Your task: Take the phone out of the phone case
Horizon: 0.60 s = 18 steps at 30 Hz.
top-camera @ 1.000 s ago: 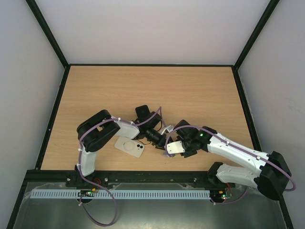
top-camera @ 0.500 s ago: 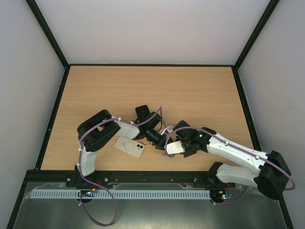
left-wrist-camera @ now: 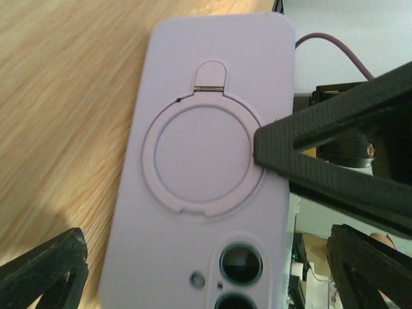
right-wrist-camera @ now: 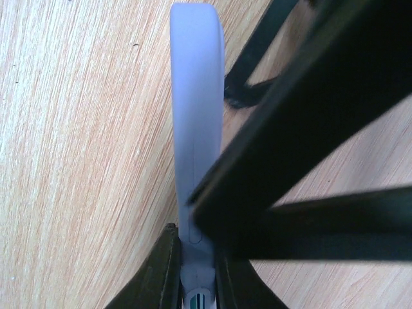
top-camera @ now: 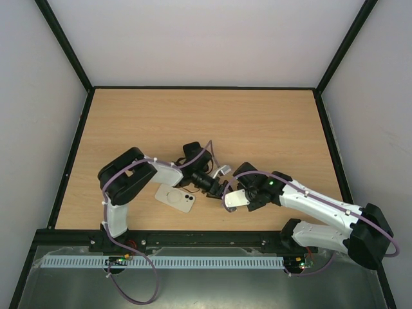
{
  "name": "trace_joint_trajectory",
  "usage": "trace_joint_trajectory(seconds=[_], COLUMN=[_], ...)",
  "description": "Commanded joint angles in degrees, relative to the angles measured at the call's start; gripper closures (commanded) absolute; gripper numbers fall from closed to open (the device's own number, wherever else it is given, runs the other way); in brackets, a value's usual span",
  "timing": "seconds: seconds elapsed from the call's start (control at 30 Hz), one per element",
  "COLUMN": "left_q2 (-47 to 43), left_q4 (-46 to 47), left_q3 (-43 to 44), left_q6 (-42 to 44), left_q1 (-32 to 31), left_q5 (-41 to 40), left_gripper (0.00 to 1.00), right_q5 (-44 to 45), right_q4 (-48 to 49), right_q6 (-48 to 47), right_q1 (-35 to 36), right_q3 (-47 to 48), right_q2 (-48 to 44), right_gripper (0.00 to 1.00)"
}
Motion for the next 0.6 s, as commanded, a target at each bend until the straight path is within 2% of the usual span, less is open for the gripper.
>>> trace_joint_trajectory(seconds=[0.0, 0.13, 0.23, 0.3, 0.43, 0.5, 0.57], left_q2=[-6.2, -15.8, -26.3, -33.8, -49.2, -55.2, -60.2], left_q4=[0.7, 0.1, -5.5, -7.0, -8.2, -7.6, -4.8], left_q3=[-3.5, -8.1, -9.7, -11.1, -13.4, -15.3, -18.0], left_q6=[0.5, 1.1, 5.1, 7.1, 11.3, 11.7, 10.8], left_q1=[3.6, 8.2, 9.1, 9.1, 7.7, 6.6, 6.2], left_q5=[-1.1, -5.6, -16.9, -23.1, -35.4, -41.7, -44.0], left_gripper=[0.00, 0.00, 0.03, 0.07, 0.07, 0.07, 0.09], right_q5=[1.1, 0.8, -4.6, -10.4, -27.5, -34.8, -42.2], right_q4=[-5.1, -7.9, -8.9, -9.2, -7.0, -3.6, 0.7], right_q6=[0.9, 4.1, 7.7, 10.7, 20.5, 28.1, 36.5], right_q1=[0.4, -0.1, -3.7, -8.1, -19.4, -22.3, -23.8], right_q3=[2.4, 6.0, 10.5, 14.3, 20.4, 20.8, 20.2], right_q2=[-1.1, -2.6, -3.4, -2.4, 0.1, 0.1, -0.9], right_gripper=[0.98, 0.98, 0.98, 0.98, 0.98, 0.98, 0.98])
